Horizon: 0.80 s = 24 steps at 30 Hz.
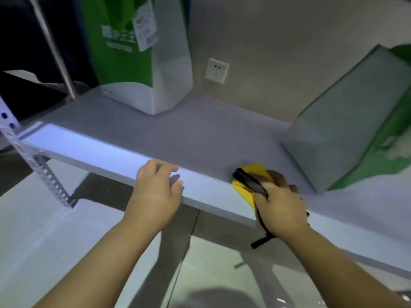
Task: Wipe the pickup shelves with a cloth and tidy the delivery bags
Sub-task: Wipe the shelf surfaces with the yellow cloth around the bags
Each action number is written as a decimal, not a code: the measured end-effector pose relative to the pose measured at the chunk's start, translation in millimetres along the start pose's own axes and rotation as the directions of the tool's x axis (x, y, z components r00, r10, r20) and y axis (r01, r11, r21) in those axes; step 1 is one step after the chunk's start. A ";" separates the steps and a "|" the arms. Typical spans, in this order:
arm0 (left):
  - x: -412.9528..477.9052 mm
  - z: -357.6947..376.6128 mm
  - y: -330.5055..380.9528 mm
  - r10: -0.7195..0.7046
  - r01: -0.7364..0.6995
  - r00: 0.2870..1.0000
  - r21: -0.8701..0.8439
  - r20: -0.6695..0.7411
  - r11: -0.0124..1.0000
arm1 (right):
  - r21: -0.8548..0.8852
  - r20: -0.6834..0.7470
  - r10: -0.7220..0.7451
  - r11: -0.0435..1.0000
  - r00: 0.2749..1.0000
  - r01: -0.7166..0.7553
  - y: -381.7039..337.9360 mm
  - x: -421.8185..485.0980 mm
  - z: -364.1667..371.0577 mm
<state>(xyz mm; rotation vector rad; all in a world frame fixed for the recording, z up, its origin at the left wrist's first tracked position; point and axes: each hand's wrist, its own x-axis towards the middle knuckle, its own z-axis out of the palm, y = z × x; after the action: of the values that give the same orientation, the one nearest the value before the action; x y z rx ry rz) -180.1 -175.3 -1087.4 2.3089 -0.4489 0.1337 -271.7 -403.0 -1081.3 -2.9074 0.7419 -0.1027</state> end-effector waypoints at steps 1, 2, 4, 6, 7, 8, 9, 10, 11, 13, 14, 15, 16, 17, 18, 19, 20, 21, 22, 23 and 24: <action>-0.8 4.8 9.0 0.017 -0.017 1.000 0.001 0.027 1.000 | 0.009 -0.011 -0.042 0.999 0.999 0.042 1.7 -7.2 -0.9; -2.0 9.2 17.5 0.031 -0.031 0.998 0.008 0.056 0.999 | 0.042 -0.009 -0.088 0.995 0.996 0.088 6.2 -14.9 -2.3; -3.9 16.3 33.4 0.044 -0.048 0.993 0.033 0.112 0.998 | 0.135 0.017 -0.157 0.979 0.987 0.153 21.4 -28.5 -8.2; -6.4 21.9 47.5 0.042 -0.049 0.986 0.044 0.158 0.998 | 0.190 0.058 -0.153 0.972 0.987 0.140 42.3 -36.3 -16.6; -9.0 24.2 53.8 0.041 -0.050 0.983 0.045 0.178 0.998 | 0.199 0.075 -0.121 0.974 0.990 0.104 53.9 -38.9 -20.8; -12.0 25.7 59.6 0.041 -0.050 0.981 0.043 0.191 0.998 | 0.196 0.084 -0.080 0.979 0.993 0.062 65.6 -40.9 -24.2; -15.1 26.3 64.8 0.043 -0.051 0.980 0.034 0.196 0.998 | 0.186 0.086 -0.034 0.982 0.996 0.017 75.7 -43.0 -26.3; -18.7 26.2 69.5 0.047 -0.052 0.981 0.019 0.188 0.998 | 0.174 0.086 0.012 0.984 0.996 -0.027 83.2 -45.3 -27.2; -22.8 25.4 74.0 0.053 -0.054 0.984 0.003 0.170 0.999 | 0.160 0.084 0.049 0.985 0.995 -0.062 87.4 -46.9 -27.3; -32.4 21.6 80.8 0.053 -0.051 0.988 -0.014 0.146 0.999 | 0.148 0.076 0.087 0.984 0.993 -0.097 86.7 -48.4 -26.4; -37.2 19.1 82.6 0.045 -0.044 0.988 -0.009 0.147 0.999 | 0.158 0.069 0.093 0.982 0.993 -0.103 83.1 -47.7 -26.2; -41.6 16.3 82.9 0.034 -0.035 0.987 0.006 0.157 0.999 | 0.180 0.063 0.105 0.977 0.992 -0.115 78.8 -47.0 -26.3; -46.1 13.1 81.9 0.016 -0.021 0.985 0.031 0.170 0.999 | 0.216 0.059 0.121 0.968 0.991 -0.131 75.1 -46.7 -26.6; -50.1 9.5 80.1 -0.007 -0.003 0.984 0.057 0.179 0.998 | 0.268 0.048 0.133 0.953 0.990 -0.141 72.6 -47.0 -27.1; -52.9 5.7 78.4 -0.031 0.017 0.983 0.076 0.183 0.997 | 0.330 0.031 0.134 0.934 0.990 -0.137 70.7 -48.0 -28.8; -55.6 2.0 76.9 -0.054 0.038 0.982 0.088 0.182 0.995 | 0.395 0.013 0.121 0.911 0.993 -0.116 68.0 -49.8 -31.4; -58.1 -1.1 75.9 -0.077 0.061 0.981 0.091 0.179 0.994 | 0.465 -0.007 0.089 0.882 0.996 -0.075 63.9 -52.7 -34.6; -61.2 -3.4 75.8 -0.100 0.086 0.978 0.084 0.182 0.993 | 0.543 -0.036 0.043 0.840 0.998 -0.016 58.5 -56.3 -37.9; -64.5 -4.3 77.0 -0.119 0.109 0.975 0.065 0.188 0.992 | 0.618 -0.070 -0.006 0.784 0.998 0.049 52.4 -60.2 -42.0; -67.1 -3.8 79.2 -0.130 0.125 0.973 0.038 0.191 0.991 | 0.672 -0.098 -0.051 0.733 0.994 0.103 45.9 -63.8 -45.8; -69.6 -2.0 82.6 -0.137 0.139 0.972 0.002 0.191 0.990 | 0.695 -0.107 -0.088 0.706 0.990 0.138 40.1 -67.6 -48.4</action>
<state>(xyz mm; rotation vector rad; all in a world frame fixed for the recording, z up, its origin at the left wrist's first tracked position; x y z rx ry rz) -274.6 -207.7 -1046.2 2.3435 -0.3818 -0.1596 -354.7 -411.0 -1041.7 -2.2044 0.3954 -0.4034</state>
